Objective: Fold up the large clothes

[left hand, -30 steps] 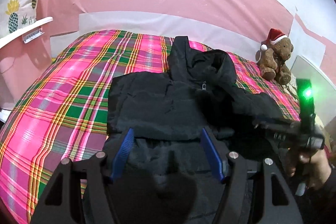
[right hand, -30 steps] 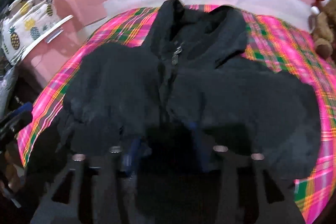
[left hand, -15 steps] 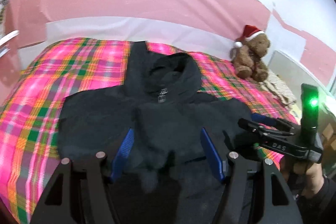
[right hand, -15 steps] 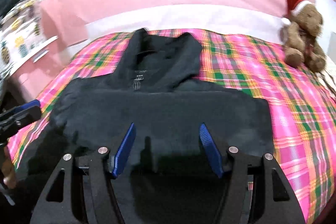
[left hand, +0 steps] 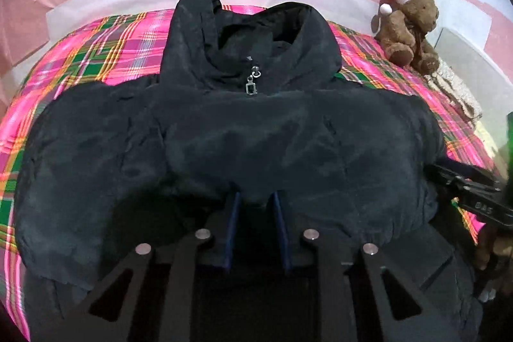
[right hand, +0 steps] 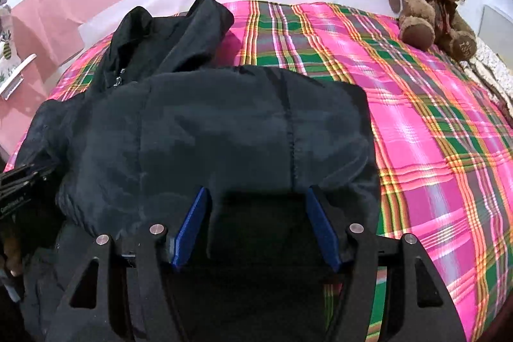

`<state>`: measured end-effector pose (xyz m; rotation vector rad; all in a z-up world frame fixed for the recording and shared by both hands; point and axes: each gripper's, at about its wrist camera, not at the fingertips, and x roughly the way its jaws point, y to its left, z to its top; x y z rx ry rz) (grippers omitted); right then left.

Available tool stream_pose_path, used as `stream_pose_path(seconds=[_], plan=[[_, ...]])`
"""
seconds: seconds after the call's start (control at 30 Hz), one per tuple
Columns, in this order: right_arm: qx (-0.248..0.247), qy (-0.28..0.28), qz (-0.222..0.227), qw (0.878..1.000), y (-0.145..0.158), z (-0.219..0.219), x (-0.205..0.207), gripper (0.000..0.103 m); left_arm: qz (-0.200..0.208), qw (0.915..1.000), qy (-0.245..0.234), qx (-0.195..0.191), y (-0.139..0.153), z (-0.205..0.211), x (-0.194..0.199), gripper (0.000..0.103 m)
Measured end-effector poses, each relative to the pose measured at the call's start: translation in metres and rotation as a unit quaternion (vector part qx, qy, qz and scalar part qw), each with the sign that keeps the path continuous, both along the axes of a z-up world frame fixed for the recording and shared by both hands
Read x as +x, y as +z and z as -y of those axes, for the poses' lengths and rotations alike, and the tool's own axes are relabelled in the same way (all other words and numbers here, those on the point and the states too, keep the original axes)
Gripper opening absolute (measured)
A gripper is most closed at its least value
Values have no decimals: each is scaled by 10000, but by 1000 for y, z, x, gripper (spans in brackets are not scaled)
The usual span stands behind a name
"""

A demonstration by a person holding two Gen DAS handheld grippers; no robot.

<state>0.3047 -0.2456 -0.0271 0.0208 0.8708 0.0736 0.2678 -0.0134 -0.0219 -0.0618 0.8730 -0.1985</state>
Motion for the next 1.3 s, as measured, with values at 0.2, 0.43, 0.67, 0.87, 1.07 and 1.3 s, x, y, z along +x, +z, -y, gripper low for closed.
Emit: stream_pose_path(seconds=[0.2, 0.43, 0.67, 0.87, 1.07, 1.3], plan=[[26, -84, 456, 9989, 48, 11, -45, 64, 184, 9998, 38, -36, 24, -4, -30, 25], [3, -348, 1092, 9934, 111, 20, -118, 64, 451, 9986, 78, -268, 61, -18, -92, 38], [204, -316, 1246, 9915, 141, 0, -170, 64, 736, 9962, -57, -473, 91, -19, -149, 42], [174, -83, 1456, 9892, 163, -25, -187, 64, 1080, 9930, -138, -448, 119, -24, -175, 45], [144, 35, 1741, 9846, 195, -41, -196, 64, 1371, 9895, -70, -457, 140, -40, -191, 47], [-112, -258, 2208, 9749, 236, -24, -236, 64, 1542, 9865, -161, -517, 150, -40, -205, 48]])
